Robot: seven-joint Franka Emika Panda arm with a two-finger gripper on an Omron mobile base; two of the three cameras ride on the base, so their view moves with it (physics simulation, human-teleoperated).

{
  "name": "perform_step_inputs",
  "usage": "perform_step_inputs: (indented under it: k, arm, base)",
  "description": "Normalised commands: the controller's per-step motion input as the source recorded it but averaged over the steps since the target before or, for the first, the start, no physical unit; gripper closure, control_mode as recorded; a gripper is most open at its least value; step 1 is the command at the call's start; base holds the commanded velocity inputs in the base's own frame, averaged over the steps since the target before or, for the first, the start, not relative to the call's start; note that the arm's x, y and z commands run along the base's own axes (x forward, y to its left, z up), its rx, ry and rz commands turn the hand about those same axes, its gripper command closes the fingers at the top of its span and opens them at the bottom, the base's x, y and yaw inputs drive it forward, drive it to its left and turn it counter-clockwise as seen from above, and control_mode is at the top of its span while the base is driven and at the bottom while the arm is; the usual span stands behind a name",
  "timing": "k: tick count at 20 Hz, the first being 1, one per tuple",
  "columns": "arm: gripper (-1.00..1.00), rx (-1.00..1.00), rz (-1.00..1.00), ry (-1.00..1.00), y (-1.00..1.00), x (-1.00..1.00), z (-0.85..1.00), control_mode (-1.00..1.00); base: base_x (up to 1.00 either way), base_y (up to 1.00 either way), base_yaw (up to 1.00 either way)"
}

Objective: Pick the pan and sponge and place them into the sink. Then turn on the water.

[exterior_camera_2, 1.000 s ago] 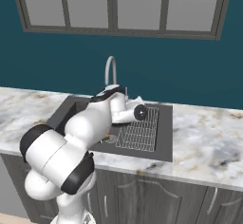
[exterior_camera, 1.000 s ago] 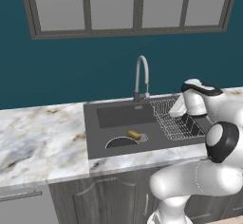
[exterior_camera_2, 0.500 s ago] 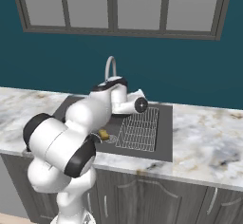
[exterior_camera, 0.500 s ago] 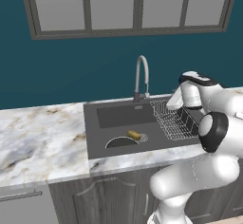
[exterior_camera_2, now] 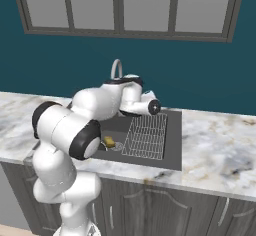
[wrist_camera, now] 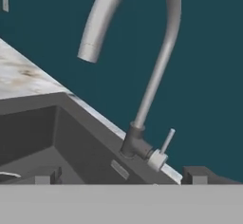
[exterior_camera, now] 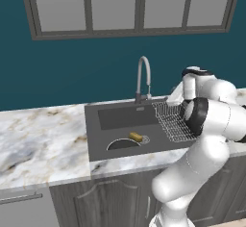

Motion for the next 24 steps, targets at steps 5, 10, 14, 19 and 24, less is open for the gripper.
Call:
perform_step_inputs:
  k: [5, 10, 14, 19, 24]
  arm:
    - [-1.00, 0.06, 0.11, -0.01, -0.02, 0.31, 0.00, -1.00]
    - [-1.00, 0.05, 0.09, 0.00, 0.00, 0.36, 0.00, -1.00]
    - [-1.00, 0.02, 0.08, -0.01, 0.00, 0.27, 0.00, -1.00]
    - [-1.00, 0.00, 0.05, -0.02, 0.02, 0.16, 0.00, -1.00]
    - [-1.00, 0.00, 0.01, -0.03, 0.20, 0.17, 0.00, -1.00]
  base:
    - [0.00, 0.00, 0.00]
    - [0.00, 0.00, 0.00]
    - [0.00, 0.00, 0.00]
    - [0.00, 0.00, 0.00]
    - [0.00, 0.00, 0.00]
